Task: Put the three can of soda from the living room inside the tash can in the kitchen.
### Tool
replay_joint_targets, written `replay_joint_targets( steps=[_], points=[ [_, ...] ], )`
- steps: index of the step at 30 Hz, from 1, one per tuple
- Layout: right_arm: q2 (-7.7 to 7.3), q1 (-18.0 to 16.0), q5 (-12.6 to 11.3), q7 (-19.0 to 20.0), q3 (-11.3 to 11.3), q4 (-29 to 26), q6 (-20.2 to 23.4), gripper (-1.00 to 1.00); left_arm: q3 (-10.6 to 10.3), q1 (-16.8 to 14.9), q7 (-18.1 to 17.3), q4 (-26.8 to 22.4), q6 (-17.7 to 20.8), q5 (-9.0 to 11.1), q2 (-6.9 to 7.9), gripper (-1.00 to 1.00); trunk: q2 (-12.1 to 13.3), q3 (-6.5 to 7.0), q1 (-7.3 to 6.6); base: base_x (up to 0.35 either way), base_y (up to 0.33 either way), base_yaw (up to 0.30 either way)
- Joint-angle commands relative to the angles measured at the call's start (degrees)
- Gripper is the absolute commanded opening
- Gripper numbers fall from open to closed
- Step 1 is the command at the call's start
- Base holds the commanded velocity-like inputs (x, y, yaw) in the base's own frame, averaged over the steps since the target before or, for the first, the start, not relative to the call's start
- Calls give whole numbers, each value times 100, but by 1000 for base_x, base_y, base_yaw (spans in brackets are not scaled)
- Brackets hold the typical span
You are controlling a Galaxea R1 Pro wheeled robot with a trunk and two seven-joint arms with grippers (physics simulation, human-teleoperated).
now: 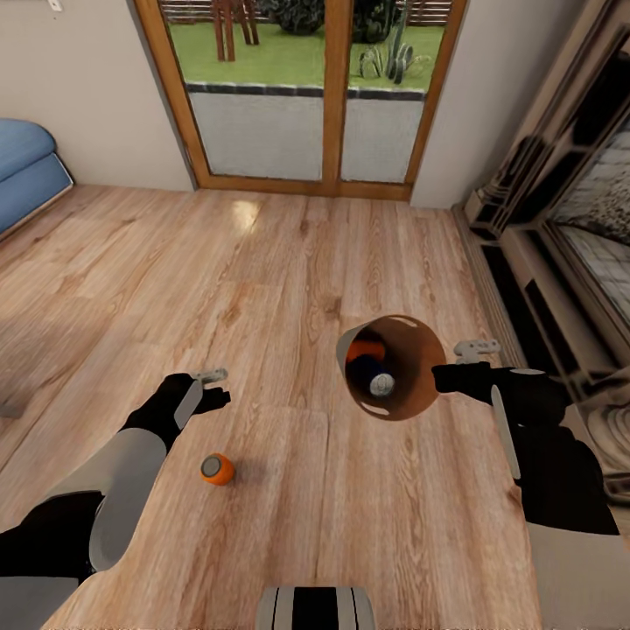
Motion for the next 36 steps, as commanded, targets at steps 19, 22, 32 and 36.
replay_joint_targets(
  steps=[19,22,32,36],
  points=[
    [10,-79,-81,7,97,-2,9,-100,2,6,-8,-5,-1,9,36,100,0,-135,-1,0,0,78],
    [8,-79,-81,7,122,-2,9,-100,2,6,-4,-5,-1,9,37,100,0,-145,-1,0,0,220],
    [-7,-92,-69,-201,124,-2,9,-100,-15,14,-1,-4,-8,-6,8,100,0,-184,-1,0,0,204],
    [-19,-93,-70,-277,123,-2,9,-100,-23,19,-1,-5,-9,-4,-6,100,0,-204,-1,0,0,149]
  ],
)
